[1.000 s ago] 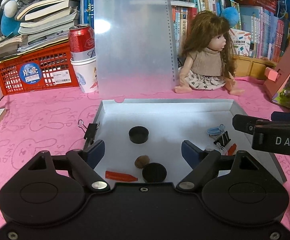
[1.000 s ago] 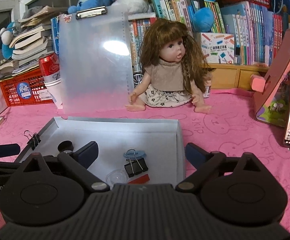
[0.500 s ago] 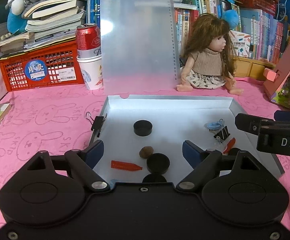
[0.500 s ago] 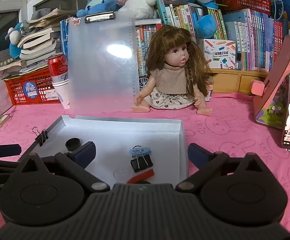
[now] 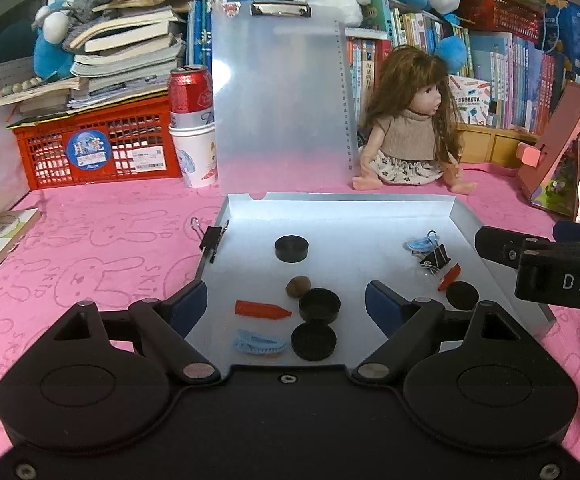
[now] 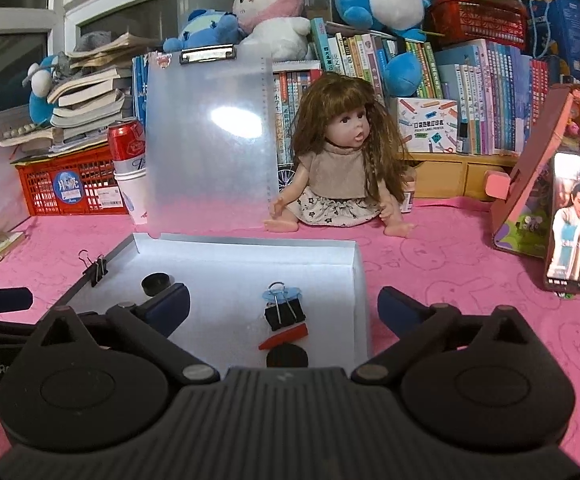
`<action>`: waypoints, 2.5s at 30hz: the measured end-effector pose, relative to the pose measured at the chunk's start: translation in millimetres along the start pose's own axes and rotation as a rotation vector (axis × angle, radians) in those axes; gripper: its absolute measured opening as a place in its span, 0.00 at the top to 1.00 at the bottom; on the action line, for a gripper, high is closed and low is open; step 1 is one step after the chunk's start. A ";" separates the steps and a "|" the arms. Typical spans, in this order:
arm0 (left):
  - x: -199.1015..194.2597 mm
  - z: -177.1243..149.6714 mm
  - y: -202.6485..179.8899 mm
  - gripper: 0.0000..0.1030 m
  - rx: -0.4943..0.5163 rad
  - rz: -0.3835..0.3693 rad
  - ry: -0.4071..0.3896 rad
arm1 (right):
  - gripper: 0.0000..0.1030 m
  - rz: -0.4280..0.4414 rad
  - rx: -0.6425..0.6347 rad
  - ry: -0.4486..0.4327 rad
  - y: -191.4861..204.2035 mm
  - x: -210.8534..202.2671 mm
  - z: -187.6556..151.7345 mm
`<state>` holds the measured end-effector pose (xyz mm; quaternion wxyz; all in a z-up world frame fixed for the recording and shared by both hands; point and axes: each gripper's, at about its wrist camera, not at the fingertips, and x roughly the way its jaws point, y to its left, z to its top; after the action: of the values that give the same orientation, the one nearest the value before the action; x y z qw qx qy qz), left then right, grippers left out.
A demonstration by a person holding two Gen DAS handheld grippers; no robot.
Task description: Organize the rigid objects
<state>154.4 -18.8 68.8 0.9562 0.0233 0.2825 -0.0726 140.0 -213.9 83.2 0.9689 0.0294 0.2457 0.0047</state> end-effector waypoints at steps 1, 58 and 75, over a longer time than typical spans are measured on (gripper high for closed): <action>-3.7 -2.4 -0.2 0.17 0.000 0.001 -0.008 | 0.00 0.002 0.007 -0.001 -0.7 -2.2 -2.1; 0.3 -79.8 4.0 0.00 -0.044 0.040 0.093 | 0.00 -0.015 -0.066 0.170 7.2 -7.0 -82.7; 0.1 -80.0 3.6 0.00 -0.043 0.041 0.092 | 0.00 -0.015 -0.065 0.171 6.7 -6.6 -82.9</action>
<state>112.0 -8.4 1.6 0.9439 0.0118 0.3270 -0.0457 94.7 -202.9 13.9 0.9449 -0.0044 0.3272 0.0082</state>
